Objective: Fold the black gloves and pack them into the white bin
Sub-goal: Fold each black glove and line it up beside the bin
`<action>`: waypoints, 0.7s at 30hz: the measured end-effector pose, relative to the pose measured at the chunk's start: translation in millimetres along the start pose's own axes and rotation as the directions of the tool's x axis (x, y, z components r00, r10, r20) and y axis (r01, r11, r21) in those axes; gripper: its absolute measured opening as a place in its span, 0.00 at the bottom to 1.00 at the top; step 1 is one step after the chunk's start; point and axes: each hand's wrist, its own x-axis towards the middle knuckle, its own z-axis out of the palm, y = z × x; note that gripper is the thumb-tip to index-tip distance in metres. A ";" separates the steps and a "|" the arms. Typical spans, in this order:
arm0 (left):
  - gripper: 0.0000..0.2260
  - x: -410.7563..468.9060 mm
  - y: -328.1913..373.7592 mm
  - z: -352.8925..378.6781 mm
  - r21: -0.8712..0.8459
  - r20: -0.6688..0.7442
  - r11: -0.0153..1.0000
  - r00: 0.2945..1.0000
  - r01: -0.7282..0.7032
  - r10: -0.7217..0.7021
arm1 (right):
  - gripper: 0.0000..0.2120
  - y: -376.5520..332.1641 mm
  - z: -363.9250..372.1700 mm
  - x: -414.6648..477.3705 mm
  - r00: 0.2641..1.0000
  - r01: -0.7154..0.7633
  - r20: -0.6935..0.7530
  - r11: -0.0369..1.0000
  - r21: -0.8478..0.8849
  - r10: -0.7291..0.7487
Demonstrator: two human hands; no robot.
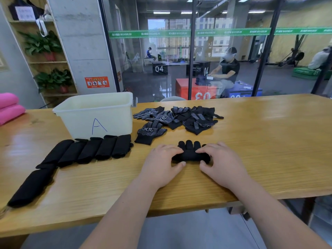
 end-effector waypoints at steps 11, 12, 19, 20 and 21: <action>0.16 -4.9 0.4 -11.6 -0.360 0.029 0.916 0.983 0.177 -0.179 | 0.14 9.9 -4.4 -0.2 0.987 -0.156 0.059 0.842 0.517 0.146; 0.16 -4.7 1.0 -12.2 -0.380 0.025 0.906 0.981 0.188 -0.193 | 0.13 10.5 -4.3 -0.4 0.986 -0.162 0.061 0.829 0.535 0.153; 0.16 -1.5 -0.9 -5.1 -0.224 -0.142 0.970 0.982 0.093 -0.128 | 0.15 4.7 6.4 1.3 0.982 -0.096 -0.159 0.995 0.031 0.100; 0.15 -1.0 -1.1 -4.7 -0.180 -0.184 0.983 0.980 0.048 -0.082 | 0.14 4.2 7.6 1.5 0.980 -0.078 -0.186 0.997 -0.012 0.075; 0.14 -0.5 -1.4 -4.2 -0.131 -0.216 0.991 0.976 0.006 -0.035 | 0.13 4.2 8.7 1.4 0.977 -0.060 -0.206 0.998 -0.032 0.052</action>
